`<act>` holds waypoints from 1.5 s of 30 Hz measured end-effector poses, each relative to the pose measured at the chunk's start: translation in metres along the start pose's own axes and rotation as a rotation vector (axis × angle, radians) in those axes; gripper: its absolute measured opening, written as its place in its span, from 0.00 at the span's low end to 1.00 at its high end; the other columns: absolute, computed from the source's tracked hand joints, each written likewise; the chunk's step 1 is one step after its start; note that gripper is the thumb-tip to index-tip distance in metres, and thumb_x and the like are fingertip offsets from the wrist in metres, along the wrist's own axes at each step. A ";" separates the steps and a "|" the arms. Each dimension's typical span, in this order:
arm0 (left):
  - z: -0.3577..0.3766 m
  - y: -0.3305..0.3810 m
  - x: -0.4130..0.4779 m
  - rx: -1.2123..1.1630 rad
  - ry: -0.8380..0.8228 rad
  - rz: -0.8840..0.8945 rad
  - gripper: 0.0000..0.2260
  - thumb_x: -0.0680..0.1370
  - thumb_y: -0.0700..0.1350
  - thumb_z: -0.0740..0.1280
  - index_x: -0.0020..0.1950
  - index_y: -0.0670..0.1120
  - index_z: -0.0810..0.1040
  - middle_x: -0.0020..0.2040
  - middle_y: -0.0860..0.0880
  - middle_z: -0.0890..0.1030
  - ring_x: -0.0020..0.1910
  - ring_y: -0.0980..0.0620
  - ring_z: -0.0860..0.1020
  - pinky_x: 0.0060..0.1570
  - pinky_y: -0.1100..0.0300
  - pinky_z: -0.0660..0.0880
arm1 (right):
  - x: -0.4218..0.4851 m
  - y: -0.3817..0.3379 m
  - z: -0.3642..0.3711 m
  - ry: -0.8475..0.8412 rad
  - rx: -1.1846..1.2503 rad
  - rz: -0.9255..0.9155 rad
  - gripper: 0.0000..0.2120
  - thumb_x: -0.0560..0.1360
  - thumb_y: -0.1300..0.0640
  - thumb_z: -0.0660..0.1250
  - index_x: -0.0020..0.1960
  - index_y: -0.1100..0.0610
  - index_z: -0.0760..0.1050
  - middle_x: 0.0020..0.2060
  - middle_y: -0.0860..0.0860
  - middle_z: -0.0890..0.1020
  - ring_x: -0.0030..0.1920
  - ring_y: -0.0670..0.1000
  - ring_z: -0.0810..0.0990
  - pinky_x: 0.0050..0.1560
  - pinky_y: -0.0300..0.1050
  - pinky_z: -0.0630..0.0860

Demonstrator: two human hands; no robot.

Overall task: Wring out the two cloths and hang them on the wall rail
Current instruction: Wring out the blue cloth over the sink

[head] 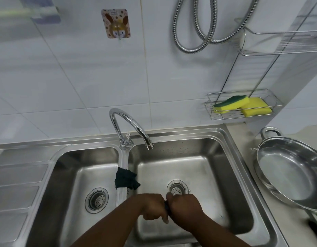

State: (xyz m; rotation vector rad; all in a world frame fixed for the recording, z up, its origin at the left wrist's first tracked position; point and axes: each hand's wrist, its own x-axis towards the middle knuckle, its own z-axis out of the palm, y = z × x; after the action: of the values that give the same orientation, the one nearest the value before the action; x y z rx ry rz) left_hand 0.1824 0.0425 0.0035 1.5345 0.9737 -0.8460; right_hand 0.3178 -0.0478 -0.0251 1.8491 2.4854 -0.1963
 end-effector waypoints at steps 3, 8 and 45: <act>0.005 -0.012 0.005 0.048 0.040 0.030 0.15 0.68 0.51 0.75 0.48 0.43 0.80 0.35 0.46 0.77 0.31 0.50 0.74 0.34 0.59 0.71 | -0.003 -0.003 0.002 -0.015 0.054 -0.048 0.19 0.61 0.45 0.70 0.47 0.51 0.70 0.25 0.49 0.79 0.23 0.50 0.78 0.25 0.38 0.56; 0.036 -0.025 0.008 0.072 0.561 0.430 0.27 0.72 0.38 0.68 0.70 0.46 0.66 0.66 0.47 0.71 0.61 0.49 0.74 0.56 0.62 0.71 | 0.002 -0.001 -0.023 -0.450 1.009 0.577 0.06 0.64 0.54 0.67 0.41 0.53 0.75 0.31 0.52 0.75 0.29 0.52 0.75 0.31 0.41 0.64; 0.052 -0.003 0.023 -0.492 0.150 -0.170 0.19 0.66 0.47 0.74 0.54 0.42 0.80 0.33 0.47 0.74 0.30 0.50 0.74 0.36 0.59 0.74 | 0.020 0.018 0.014 -0.122 -0.228 -0.378 0.19 0.61 0.51 0.72 0.47 0.56 0.70 0.19 0.49 0.74 0.16 0.52 0.71 0.22 0.37 0.57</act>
State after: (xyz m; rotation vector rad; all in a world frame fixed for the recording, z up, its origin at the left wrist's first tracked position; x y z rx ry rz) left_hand 0.1879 -0.0055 -0.0268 1.1120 1.3250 -0.5545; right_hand 0.3284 -0.0250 -0.0422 1.2379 2.6184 -0.0307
